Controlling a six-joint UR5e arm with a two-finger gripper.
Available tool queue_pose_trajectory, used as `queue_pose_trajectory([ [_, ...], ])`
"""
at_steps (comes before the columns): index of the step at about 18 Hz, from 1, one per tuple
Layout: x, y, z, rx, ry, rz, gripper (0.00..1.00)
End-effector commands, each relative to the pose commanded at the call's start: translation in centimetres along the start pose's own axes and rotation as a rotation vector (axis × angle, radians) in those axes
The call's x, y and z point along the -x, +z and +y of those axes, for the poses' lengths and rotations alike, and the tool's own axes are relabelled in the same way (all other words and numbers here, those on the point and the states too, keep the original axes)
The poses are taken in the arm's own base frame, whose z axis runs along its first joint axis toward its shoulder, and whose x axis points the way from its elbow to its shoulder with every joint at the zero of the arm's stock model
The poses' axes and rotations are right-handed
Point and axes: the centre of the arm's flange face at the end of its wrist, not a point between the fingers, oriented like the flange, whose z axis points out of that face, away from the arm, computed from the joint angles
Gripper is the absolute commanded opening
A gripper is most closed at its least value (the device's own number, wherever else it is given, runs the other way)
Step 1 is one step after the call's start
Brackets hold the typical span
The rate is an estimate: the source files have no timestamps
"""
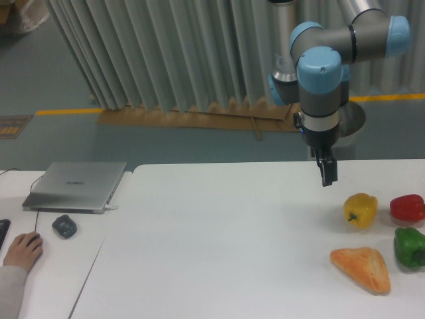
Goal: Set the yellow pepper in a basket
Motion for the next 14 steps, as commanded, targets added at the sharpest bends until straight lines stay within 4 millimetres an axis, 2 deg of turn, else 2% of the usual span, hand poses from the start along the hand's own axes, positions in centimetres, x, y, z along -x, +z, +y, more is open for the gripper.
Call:
queue_pose_trajectory([
  [14, 0.27, -0.14, 0.28, -0.013, -0.018, -0.012, 1.0],
])
